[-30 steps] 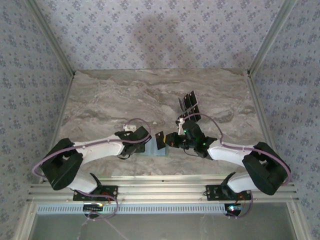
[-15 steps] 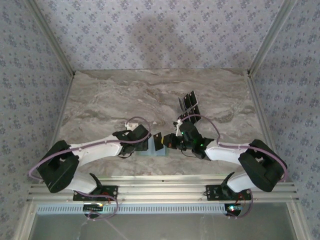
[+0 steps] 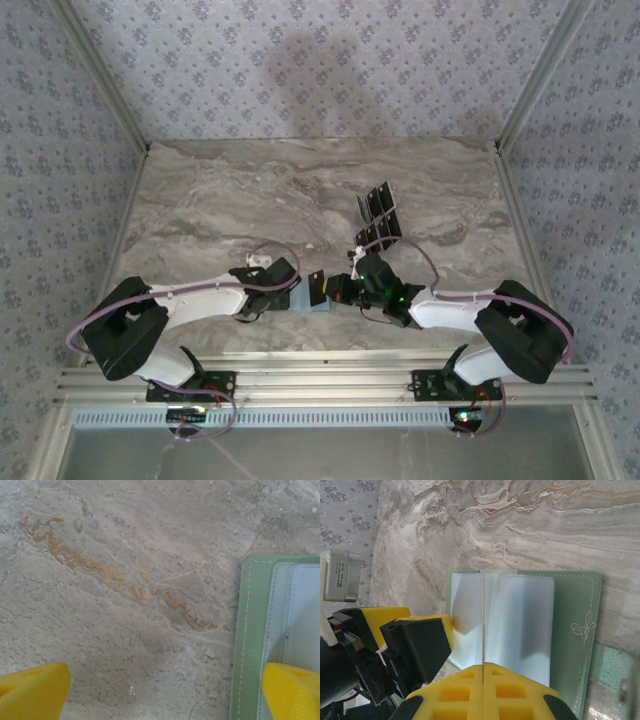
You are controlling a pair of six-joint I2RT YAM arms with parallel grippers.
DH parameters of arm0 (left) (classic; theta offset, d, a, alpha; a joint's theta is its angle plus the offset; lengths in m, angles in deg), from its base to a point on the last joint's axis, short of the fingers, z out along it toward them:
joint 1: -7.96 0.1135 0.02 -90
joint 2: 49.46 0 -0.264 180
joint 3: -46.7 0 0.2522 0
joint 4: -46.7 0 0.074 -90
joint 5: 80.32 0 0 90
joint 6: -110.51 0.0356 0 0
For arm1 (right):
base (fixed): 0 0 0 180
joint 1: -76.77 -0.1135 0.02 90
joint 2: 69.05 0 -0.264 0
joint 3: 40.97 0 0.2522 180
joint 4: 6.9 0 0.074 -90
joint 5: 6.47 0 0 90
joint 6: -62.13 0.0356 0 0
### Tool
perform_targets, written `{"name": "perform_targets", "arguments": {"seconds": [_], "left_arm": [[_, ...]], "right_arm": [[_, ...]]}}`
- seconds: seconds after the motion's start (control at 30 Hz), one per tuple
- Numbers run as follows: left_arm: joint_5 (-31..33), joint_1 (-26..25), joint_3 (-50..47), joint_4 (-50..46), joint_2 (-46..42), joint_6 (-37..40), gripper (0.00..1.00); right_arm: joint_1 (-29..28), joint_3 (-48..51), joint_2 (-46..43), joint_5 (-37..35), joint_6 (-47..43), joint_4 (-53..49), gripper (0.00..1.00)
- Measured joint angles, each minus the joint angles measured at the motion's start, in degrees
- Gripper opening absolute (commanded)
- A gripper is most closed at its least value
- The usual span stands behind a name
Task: Put the credit cards into the card holder
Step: Insert the credit card into the card slot.
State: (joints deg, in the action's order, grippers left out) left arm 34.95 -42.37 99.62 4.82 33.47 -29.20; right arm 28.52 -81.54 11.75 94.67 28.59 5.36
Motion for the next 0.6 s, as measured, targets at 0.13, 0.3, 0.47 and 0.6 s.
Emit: {"name": "perform_targets", "arguments": {"seconds": [0.13, 0.3, 0.47, 0.6], "left_arm": [[0.13, -0.37, -0.46, 0.52, -0.13, -1.62, 0.98], [0.44, -0.7, -0.98, 1.09, -0.44, -2.75, 0.97], [0.76, -0.85, -1.09, 1.14, -0.44, -3.39, 0.97], [0.94, -0.98, -1.14, 1.11, -0.44, -3.58, 0.97]], "right_arm": [[-0.35, 0.0, 0.0, -0.85, 0.35, 0.48, 0.0], [-0.57, 0.0, 0.07, -1.55, 0.79, 1.22, 0.0], [-1.25, -0.02, 1.33, -2.32, 1.4, 2.64, 0.0], [-2.05, -0.02, 2.84, -2.86, 2.25, 4.61, 0.0]]}}
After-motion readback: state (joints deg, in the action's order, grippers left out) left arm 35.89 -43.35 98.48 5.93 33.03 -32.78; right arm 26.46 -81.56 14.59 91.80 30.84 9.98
